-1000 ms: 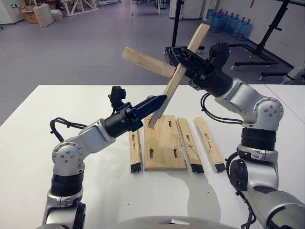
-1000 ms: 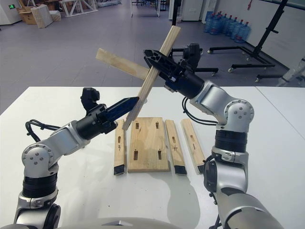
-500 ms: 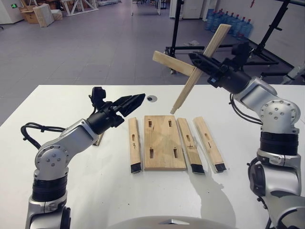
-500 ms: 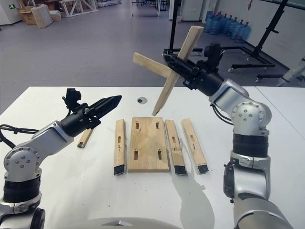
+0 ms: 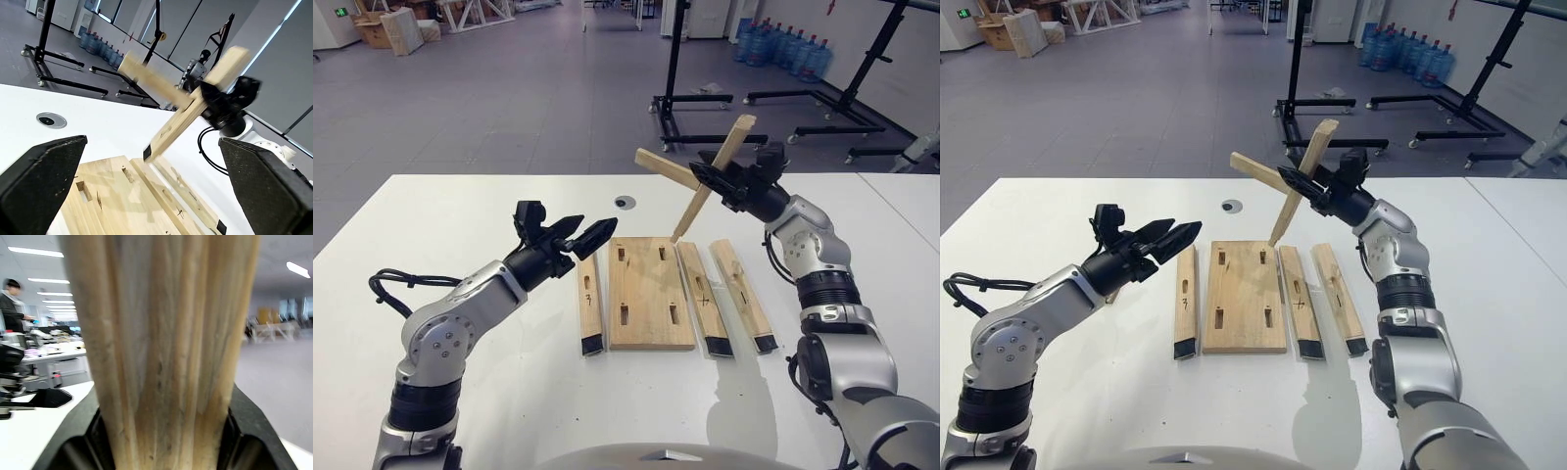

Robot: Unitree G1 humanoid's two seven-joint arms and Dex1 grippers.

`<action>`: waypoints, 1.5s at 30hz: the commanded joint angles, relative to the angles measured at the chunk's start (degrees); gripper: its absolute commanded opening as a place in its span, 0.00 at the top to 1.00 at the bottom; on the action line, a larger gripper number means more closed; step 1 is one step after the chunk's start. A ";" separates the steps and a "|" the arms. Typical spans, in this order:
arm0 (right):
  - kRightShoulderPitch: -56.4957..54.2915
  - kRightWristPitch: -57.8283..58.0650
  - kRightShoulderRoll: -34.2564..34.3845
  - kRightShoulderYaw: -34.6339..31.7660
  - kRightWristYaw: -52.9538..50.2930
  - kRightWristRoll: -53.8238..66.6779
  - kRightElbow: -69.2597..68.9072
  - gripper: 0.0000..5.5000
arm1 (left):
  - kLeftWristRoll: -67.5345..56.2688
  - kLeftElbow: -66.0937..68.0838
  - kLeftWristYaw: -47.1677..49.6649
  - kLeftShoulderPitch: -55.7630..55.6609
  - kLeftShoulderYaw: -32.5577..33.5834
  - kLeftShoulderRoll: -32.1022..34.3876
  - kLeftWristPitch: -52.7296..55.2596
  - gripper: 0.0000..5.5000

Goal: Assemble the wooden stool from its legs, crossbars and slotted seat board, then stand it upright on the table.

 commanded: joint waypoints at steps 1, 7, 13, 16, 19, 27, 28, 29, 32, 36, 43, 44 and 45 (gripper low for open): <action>-0.98 -8.63 1.92 -1.35 7.72 -1.01 3.52 0.63 | 1.33 -0.58 -0.36 0.80 -0.45 -0.05 1.09 0.11; 0.31 -18.76 5.40 -0.33 15.07 -3.74 6.87 0.63 | 2.18 -0.65 -0.92 1.43 -1.11 -0.43 1.49 0.11; 1.46 -23.58 6.27 1.38 17.48 -7.77 8.48 0.63 | 2.91 -0.86 -1.60 1.85 -1.40 -0.78 1.77 0.11; 1.20 -24.83 5.70 1.30 17.92 -8.88 9.40 0.63 | 3.34 -0.96 -1.89 2.12 -1.50 -0.99 1.88 0.11; 0.56 -25.01 5.28 0.90 18.25 -8.93 10.42 0.63 | 3.64 -1.14 -1.87 2.37 -1.60 -1.40 1.88 0.11; 0.36 -28.15 5.80 1.50 18.52 -11.20 13.14 0.63 | 4.31 -1.62 -2.16 2.61 -1.79 -2.18 2.11 0.11; 0.20 -28.75 5.87 1.44 18.13 -11.39 13.59 0.63 | 4.36 -1.75 -2.14 2.67 -1.84 -2.25 2.18 0.11; -0.03 -29.31 5.90 1.37 17.75 -11.57 14.06 0.63 | 4.40 -1.84 -2.13 2.71 -1.88 -2.31 2.26 0.11; -0.52 -30.27 5.87 1.30 17.38 -11.80 14.88 0.63 | 4.47 -2.20 -2.03 2.80 -1.92 -2.53 2.50 0.11; -0.68 -31.00 5.85 1.59 17.43 -12.04 15.49 0.63 | 4.47 -2.42 -1.92 2.79 -1.83 -2.73 2.81 0.11; -2.40 -29.74 5.79 0.15 17.02 -10.25 14.47 0.63 | 4.65 -2.59 -1.82 2.57 -1.91 -3.20 3.11 0.11; -2.86 -29.37 5.75 -0.25 16.84 -9.84 14.11 0.63 | 4.72 -2.64 -1.83 2.56 -1.98 -3.29 3.14 0.11; -3.23 -29.08 5.73 -0.59 16.71 -9.59 13.77 0.63 | 4.78 -2.69 -1.85 2.57 -2.01 -3.37 3.19 0.11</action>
